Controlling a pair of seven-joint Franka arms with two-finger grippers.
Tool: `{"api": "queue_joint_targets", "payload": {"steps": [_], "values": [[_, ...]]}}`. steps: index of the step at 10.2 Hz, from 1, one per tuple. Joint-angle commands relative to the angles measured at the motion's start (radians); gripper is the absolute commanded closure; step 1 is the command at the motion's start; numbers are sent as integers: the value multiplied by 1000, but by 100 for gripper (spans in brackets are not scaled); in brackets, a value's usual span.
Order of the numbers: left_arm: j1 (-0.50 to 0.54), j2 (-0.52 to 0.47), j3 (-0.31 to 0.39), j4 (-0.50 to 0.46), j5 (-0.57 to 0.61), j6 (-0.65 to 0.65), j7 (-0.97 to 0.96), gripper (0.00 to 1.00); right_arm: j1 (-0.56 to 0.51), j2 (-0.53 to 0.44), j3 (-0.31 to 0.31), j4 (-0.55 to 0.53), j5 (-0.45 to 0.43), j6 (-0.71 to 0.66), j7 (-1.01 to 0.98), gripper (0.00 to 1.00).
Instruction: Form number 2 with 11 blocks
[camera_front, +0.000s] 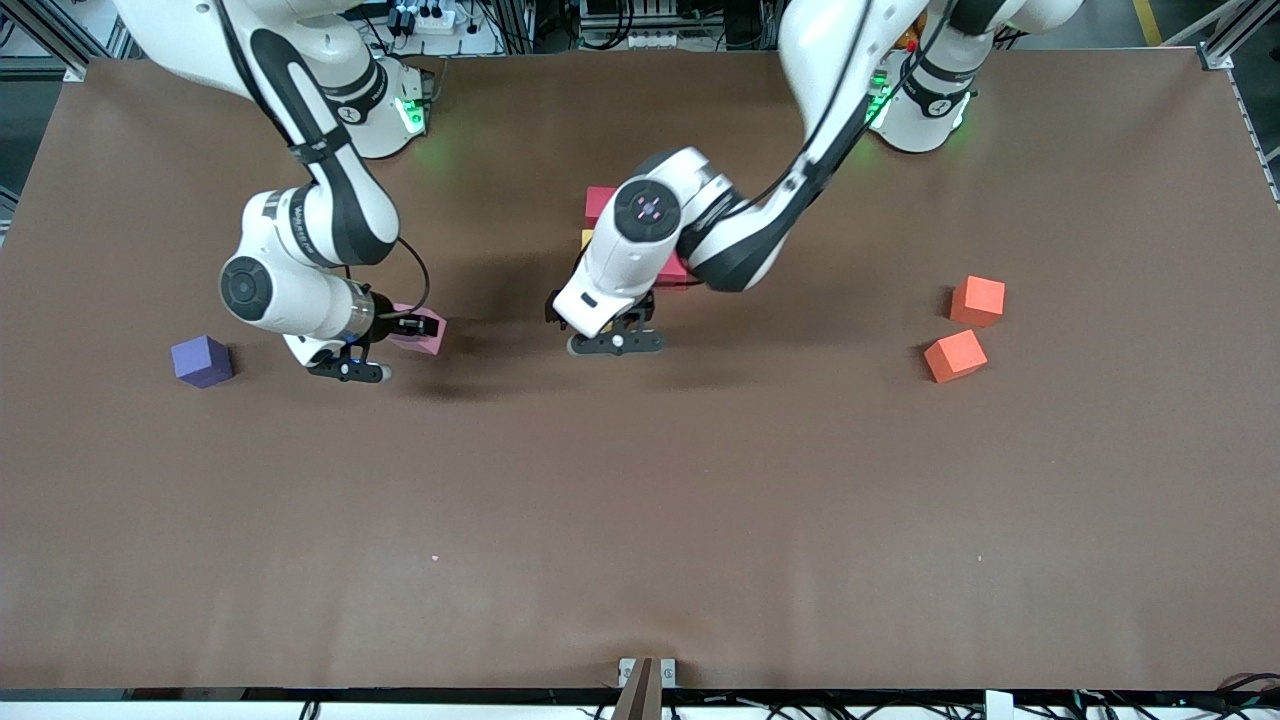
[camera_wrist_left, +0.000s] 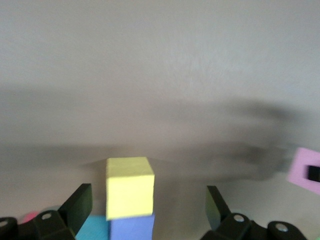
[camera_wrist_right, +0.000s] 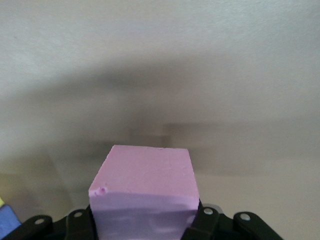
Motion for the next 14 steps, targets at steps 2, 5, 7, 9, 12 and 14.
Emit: {"api": "queue_joint_targets", "payload": {"steps": [2,5,7,9,12,14], "values": [[139,-172,2,-48,-14,-296,7,0,113,-16,-4,45,15,-14,225,62],[197,-272,7,-61,103,-388,59,0,208,-7,-2,105,30,-16,466,62],[313,-344,4,-119,107,-415,133,0,263,-7,-2,153,53,-28,634,62],[381,-363,10,-164,112,-415,168,0,312,21,-2,234,67,-51,803,62],[469,-372,25,-323,218,-325,335,0,409,143,-4,408,91,-46,1090,63],[492,-402,57,-408,218,-271,397,0,446,232,-4,516,91,-40,1256,63]]}}
